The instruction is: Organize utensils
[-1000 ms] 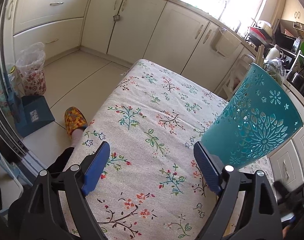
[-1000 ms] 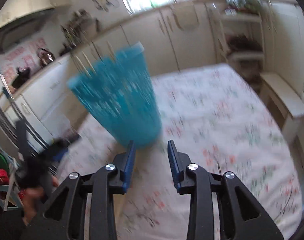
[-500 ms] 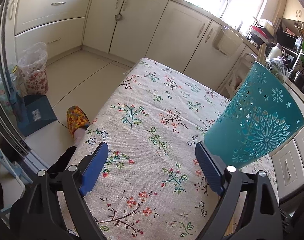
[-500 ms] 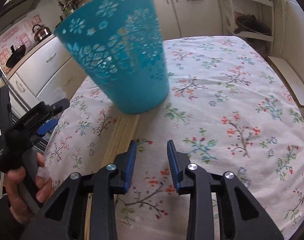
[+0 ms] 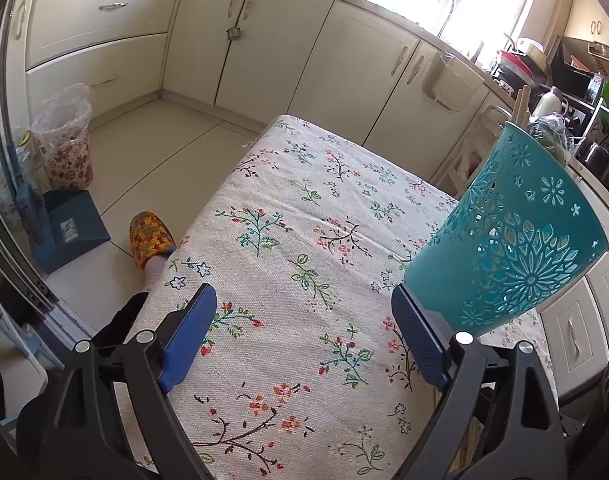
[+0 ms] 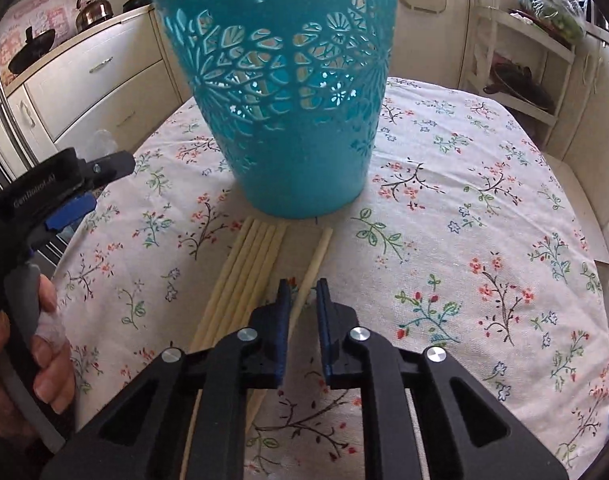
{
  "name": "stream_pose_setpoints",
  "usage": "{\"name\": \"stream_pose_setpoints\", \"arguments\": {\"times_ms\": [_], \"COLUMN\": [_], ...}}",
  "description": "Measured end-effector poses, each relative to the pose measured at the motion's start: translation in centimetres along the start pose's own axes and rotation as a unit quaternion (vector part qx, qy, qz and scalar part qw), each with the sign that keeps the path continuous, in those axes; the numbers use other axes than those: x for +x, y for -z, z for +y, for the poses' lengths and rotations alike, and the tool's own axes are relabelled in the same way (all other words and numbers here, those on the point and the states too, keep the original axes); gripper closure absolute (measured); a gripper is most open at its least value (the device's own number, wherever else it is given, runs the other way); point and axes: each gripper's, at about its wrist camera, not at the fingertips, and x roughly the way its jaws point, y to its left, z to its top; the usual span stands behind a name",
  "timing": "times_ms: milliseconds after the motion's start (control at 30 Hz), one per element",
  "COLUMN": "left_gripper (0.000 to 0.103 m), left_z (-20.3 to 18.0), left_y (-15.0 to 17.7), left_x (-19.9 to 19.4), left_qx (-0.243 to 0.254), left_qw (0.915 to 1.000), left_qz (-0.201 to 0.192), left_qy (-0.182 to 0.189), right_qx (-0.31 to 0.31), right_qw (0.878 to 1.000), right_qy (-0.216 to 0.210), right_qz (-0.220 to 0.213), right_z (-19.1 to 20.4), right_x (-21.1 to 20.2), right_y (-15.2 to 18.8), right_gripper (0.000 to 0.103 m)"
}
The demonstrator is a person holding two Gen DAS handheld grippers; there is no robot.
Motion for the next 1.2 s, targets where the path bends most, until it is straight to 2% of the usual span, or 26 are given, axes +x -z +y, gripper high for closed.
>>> {"name": "stream_pose_setpoints", "arguments": {"times_ms": [200, 400, 533, 600, 700, 800, 900, 1000, 1100, 1200], "left_gripper": [0.018, 0.017, 0.016, 0.016, 0.016, 0.016, 0.016, 0.016, 0.017, 0.017], "left_z": [-0.1, 0.4, 0.5, -0.1, -2.0, -4.6, -7.2, -9.1, -9.7, -9.4], "left_y": [0.0, 0.2, 0.1, 0.1, 0.6, 2.4, 4.0, 4.9, 4.9, 4.6], "left_x": [-0.1, -0.3, 0.1, 0.1, 0.2, -0.4, -0.6, -0.2, 0.8, 1.2], "left_qx": [0.004, 0.006, -0.001, 0.014, 0.063, 0.112, 0.162, 0.194, 0.199, 0.184], "left_qw": [1.0, 0.9997, 0.9997, 0.9996, 0.9957, 0.9887, 0.9814, 0.9761, 0.9736, 0.9758], "left_qz": [0.0, 0.006, 0.016, 0.016, 0.056, 0.084, 0.095, 0.097, 0.11, 0.115], "left_qy": [0.009, 0.023, 0.019, 0.017, 0.038, 0.053, 0.042, 0.014, -0.012, -0.027], "right_qx": [0.02, 0.063, 0.064, 0.082, 0.082, 0.092, 0.112, 0.125, 0.132, 0.138], "right_qw": [1.0, 0.997, 0.998, 0.997, 0.996, 0.995, 0.993, 0.991, 0.989, 0.988], "right_qy": [0.015, 0.018, 0.006, -0.007, -0.016, -0.024, -0.036, -0.051, -0.06, -0.066], "right_qz": [0.011, 0.044, 0.025, 0.009, 0.005, -0.005, -0.011, -0.018, -0.019, -0.017], "right_z": [-1.5, -2.2, -2.3, -3.2, -3.7, -4.6, -5.7, -6.5, -6.6, -7.0], "right_x": [-0.9, -1.1, -0.8, -0.9, -1.0, -1.1, -1.1, -1.1, -1.0, -0.9], "right_y": [0.7, 0.2, 0.3, 0.7, 0.5, 0.7, 0.7, 0.9, 0.9, 0.8], "right_gripper": [0.093, 0.093, 0.095, 0.097, 0.098, 0.098, 0.098, 0.098, 0.098, 0.098]}}
